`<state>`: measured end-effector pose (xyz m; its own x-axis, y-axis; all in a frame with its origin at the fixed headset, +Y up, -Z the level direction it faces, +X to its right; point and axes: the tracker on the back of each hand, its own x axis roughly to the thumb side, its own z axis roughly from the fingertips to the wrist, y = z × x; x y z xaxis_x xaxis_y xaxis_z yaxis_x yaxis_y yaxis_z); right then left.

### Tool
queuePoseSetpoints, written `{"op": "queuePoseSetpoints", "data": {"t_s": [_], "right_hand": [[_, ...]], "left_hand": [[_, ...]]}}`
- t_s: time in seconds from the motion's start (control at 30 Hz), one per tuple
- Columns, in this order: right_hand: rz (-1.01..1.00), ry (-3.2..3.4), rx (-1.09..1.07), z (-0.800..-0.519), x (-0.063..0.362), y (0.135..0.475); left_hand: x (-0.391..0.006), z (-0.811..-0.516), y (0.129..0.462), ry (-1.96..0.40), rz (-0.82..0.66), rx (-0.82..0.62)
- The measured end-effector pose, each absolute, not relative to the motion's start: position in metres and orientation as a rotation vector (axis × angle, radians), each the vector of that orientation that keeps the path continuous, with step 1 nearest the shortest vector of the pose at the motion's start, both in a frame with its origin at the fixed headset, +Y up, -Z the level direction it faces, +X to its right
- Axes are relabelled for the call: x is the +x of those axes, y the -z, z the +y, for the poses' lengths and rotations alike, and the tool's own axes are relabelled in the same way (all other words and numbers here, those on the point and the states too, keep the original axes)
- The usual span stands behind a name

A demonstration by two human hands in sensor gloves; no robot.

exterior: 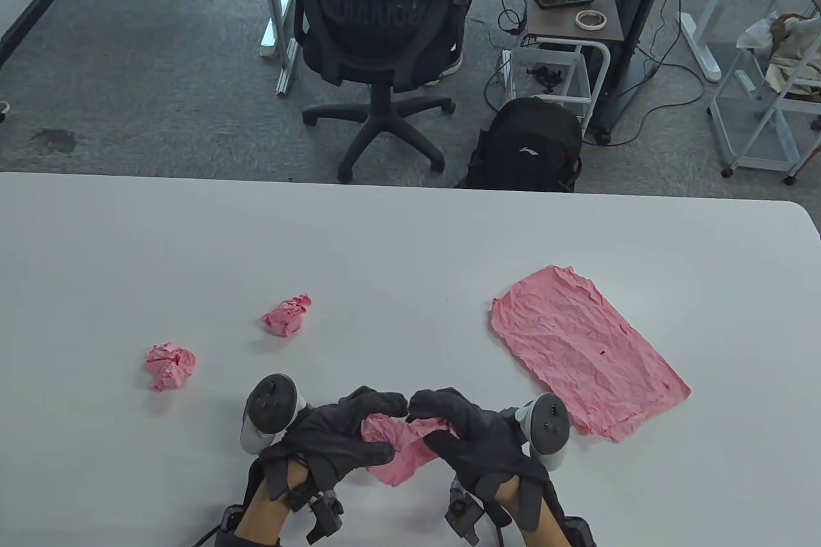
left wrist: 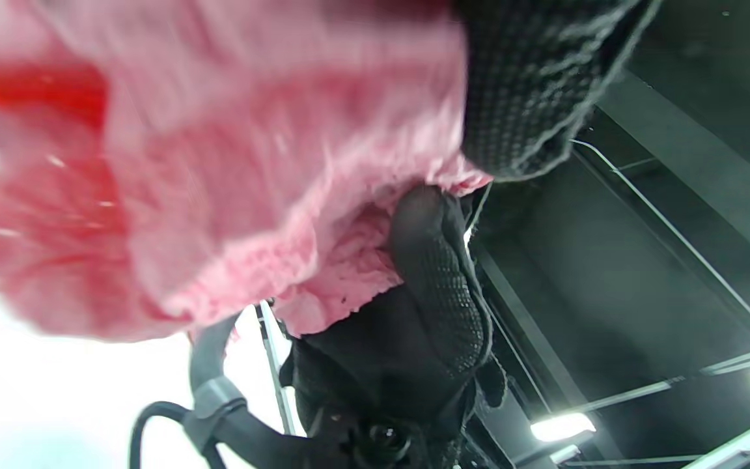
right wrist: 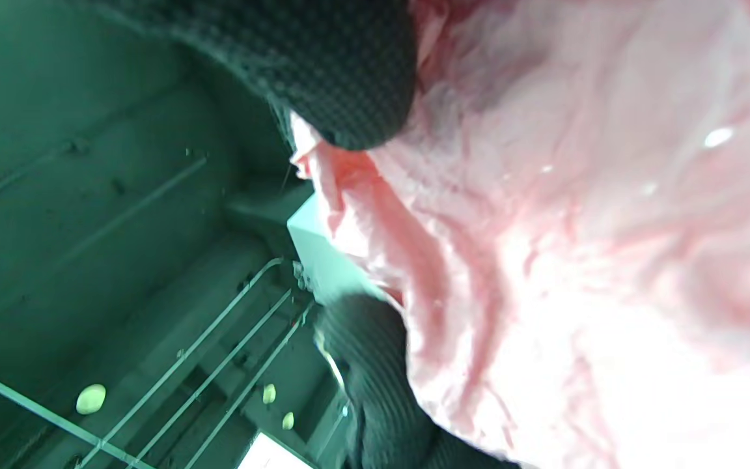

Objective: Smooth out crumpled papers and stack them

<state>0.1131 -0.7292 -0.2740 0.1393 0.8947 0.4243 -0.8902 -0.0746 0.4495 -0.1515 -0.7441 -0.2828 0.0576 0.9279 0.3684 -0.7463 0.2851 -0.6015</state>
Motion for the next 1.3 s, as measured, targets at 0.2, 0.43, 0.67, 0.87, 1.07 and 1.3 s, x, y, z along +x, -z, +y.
{"op": "queuePoseSetpoints", "data": {"t_s": [0.2,0.43,0.67,0.87,1.07,1.3], "right_hand": [[-0.069,-1.487,0.644,-0.731,0.129,0.28],[-0.185,-1.666,0.489,-0.736,0.141,0.283],[-0.257,-1.697,0.528,-0.73,0.141,0.28],[-0.222,-2.025,0.401,-0.736,0.149,0.282],[-0.135,-2.035,0.375,-0.741,0.146,0.283],[-0.136,-1.575,0.516,-0.739,0.142,0.284]], "left_hand": [[-0.156,-0.748,0.285,-1.295,-0.802,-0.341],[-0.155,-0.747,0.285,-1.299,-0.783,-0.346],[-0.164,-0.742,0.284,-0.862,-0.612,-0.273],[-0.193,-0.724,0.281,-0.924,-0.447,0.102],[-0.201,-0.727,0.282,-1.125,-0.429,0.077],[-0.205,-0.717,0.279,-0.811,-0.36,0.204]]}}
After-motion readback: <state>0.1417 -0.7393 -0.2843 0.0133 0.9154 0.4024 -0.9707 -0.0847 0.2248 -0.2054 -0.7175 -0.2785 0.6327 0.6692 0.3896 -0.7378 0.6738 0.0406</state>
